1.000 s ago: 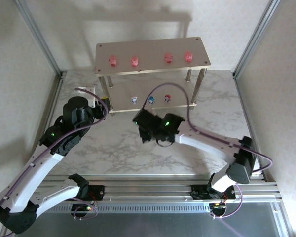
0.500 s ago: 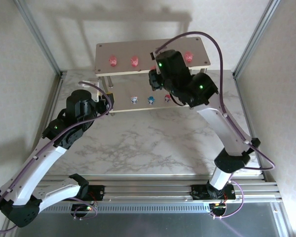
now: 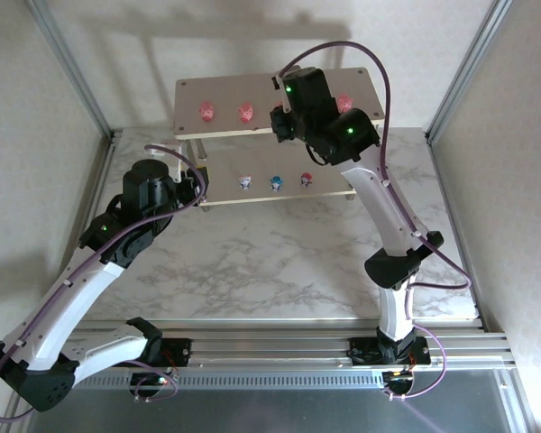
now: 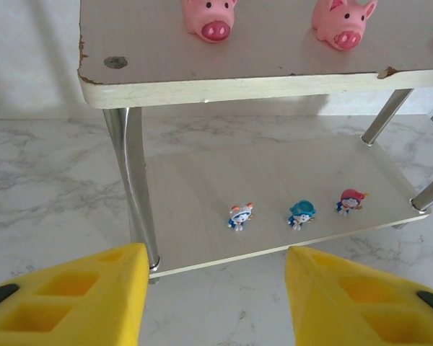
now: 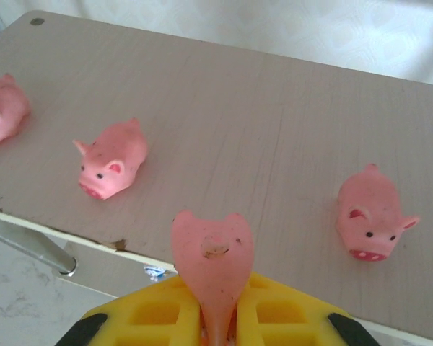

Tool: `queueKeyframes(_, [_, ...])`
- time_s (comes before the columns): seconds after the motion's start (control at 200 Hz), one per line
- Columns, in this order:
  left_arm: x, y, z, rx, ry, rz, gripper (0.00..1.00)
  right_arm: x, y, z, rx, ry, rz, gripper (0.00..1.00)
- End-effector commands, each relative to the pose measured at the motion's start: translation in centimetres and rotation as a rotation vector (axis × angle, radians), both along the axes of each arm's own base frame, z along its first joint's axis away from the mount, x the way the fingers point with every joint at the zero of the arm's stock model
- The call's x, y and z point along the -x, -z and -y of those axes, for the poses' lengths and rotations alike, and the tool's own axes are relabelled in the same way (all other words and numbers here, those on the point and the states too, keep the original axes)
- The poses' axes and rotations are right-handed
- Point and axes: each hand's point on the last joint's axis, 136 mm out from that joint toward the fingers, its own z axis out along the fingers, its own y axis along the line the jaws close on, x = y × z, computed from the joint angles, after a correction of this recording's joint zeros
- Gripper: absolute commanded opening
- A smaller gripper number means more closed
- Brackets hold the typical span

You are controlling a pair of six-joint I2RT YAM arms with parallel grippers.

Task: Place and organize the plastic toys onto the shelf

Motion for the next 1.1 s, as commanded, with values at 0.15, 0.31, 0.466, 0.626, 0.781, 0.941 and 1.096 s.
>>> queueKeyframes(0.15, [-0.3,-0.7,-0.6,-0.007,-0.012,0.009,0.53,-1.5,1.0,-0.1,0.013,-0.006,-0.011,0.17])
queueKeyframes(0.31, [-0.5,-0.6,-0.8,-0.011,-0.014,0.006,0.53,-2.1,1.3,-0.6,0.011,-0.013,-0.011,0.17])
queueKeyframes(0.466, [-0.8,-0.3,-0.9,-0.015,-0.013,-0.001,0.53,-2.7,1.7,-1.0,0.018,-0.017,-0.009,0.18])
queueKeyframes(0.626, [-1.0,0.0,-1.0,-0.016,-0.015,-0.007,0.53,-3.3,2.2,-0.9,0.023,-0.011,-0.011,0.18])
queueKeyframes(0.781, [-1.2,0.1,-1.1,-0.018,-0.015,-0.010,0.53,-3.8,2.9,-0.9,0.028,-0.010,-0.026,0.18])
queueKeyframes(0.941, [-1.5,0.3,-1.2,-0.016,-0.014,-0.016,0.53,-4.2,3.7,-1.1,0.032,-0.012,-0.041,0.19])
queueKeyframes(1.096, [-1.6,0.4,-1.2,-0.014,-0.013,-0.019,0.53,-4.5,3.9,-1.4,0.025,-0.013,-0.039,0.27])
